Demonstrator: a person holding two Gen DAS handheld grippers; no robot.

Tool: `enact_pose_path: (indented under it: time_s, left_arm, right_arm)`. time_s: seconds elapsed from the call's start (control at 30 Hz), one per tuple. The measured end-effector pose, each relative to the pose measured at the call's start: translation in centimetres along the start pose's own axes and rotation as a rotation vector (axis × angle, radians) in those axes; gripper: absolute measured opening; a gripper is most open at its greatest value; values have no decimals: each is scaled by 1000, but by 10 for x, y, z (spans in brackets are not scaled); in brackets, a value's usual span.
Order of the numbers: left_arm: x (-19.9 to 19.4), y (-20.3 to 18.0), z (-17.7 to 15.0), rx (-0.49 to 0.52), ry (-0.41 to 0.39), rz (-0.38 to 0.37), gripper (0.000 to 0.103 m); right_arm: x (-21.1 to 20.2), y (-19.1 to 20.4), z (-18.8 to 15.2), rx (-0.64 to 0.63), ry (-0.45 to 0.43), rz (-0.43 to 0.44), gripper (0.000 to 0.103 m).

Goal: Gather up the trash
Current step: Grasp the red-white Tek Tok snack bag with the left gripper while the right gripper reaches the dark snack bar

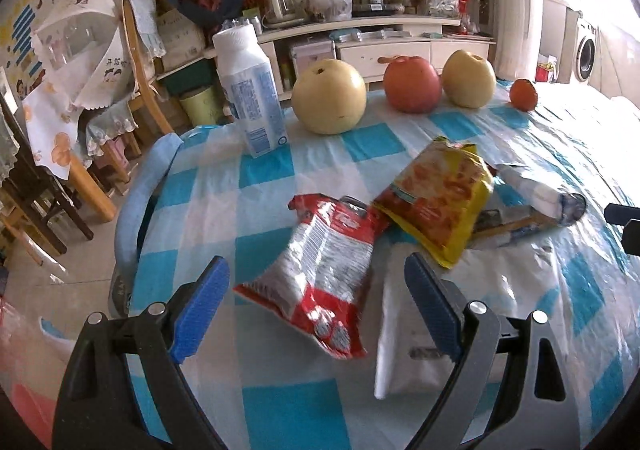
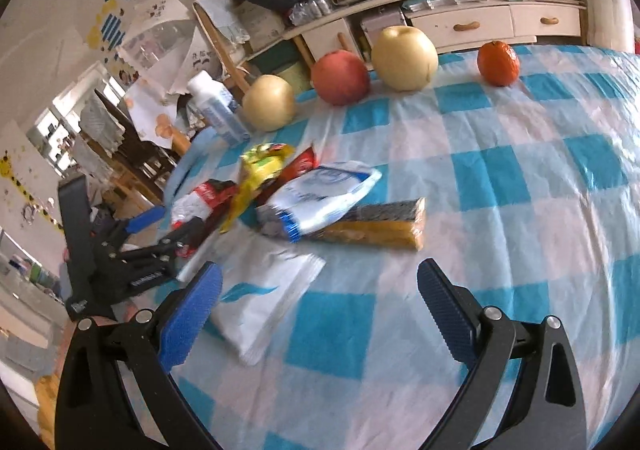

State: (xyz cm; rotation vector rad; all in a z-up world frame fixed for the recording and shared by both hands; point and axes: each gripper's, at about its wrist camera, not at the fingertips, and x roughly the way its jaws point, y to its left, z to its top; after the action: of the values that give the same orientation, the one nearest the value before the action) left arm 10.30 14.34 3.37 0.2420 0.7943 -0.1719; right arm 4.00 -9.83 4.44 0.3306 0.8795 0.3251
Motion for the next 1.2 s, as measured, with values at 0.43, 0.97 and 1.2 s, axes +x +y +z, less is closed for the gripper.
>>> enact_pose_path:
  time_s: [0.43, 0.97, 1.2]
  left_arm:
    - [36, 1, 10, -3, 55, -49, 75]
    - [30, -12, 6, -2, 65, -59, 64]
    - [25, -23, 2, 0, 72, -92, 62]
  right_arm:
    - [41, -19, 23, -161, 72, 6, 97]
    - [26, 31, -3, -365, 181, 198, 94]
    - [45, 31, 2, -376, 174, 155, 63]
